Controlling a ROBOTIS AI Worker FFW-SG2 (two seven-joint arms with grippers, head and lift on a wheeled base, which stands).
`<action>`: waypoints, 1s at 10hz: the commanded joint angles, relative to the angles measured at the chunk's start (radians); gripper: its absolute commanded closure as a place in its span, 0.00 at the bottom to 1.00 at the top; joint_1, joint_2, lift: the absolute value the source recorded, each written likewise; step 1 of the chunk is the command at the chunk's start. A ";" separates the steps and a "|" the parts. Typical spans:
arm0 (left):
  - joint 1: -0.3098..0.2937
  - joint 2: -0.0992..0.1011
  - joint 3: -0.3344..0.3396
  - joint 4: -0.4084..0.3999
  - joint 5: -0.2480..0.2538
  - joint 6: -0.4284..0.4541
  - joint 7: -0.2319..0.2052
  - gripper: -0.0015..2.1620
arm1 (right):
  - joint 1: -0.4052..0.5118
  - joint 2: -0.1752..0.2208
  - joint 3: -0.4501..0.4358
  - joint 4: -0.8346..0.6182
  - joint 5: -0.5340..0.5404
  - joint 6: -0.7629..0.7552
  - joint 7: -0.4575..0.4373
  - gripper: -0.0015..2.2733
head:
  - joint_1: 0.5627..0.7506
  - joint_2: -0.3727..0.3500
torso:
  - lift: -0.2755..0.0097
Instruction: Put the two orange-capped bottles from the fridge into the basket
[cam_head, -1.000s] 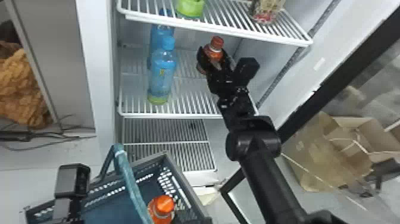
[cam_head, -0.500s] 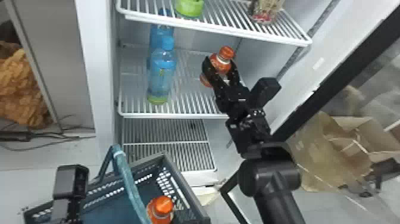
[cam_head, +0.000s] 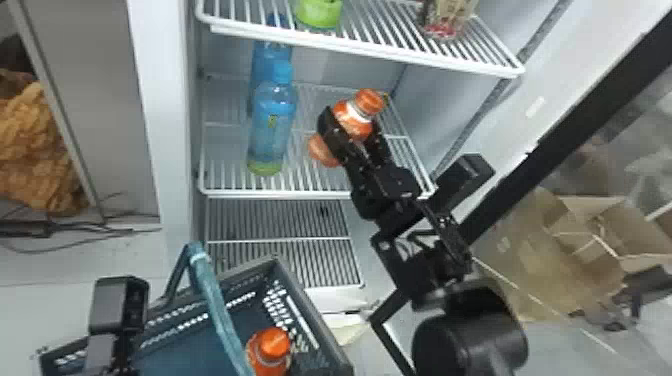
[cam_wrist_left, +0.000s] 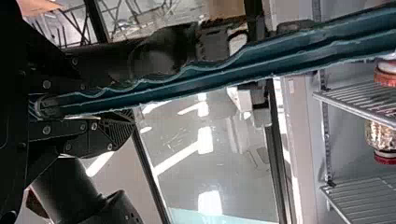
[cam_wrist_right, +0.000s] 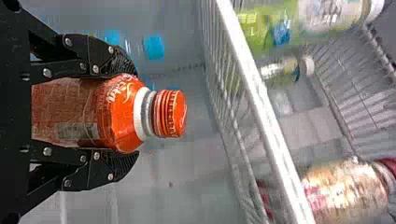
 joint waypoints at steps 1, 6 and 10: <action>0.000 -0.001 0.002 0.000 0.000 0.000 0.000 0.54 | 0.092 0.003 0.013 -0.161 -0.052 0.109 0.010 0.33 | 0.70 0.03 | 0.14; 0.005 -0.003 0.006 0.000 -0.002 0.000 -0.001 0.54 | 0.288 0.006 -0.076 -0.529 -0.088 0.644 0.093 0.33 | 0.70 0.04 | 0.14; 0.005 -0.003 0.006 0.000 -0.004 0.000 -0.001 0.54 | 0.291 0.011 -0.120 -0.654 -0.082 1.061 0.128 0.33 | 0.70 0.04 | 0.14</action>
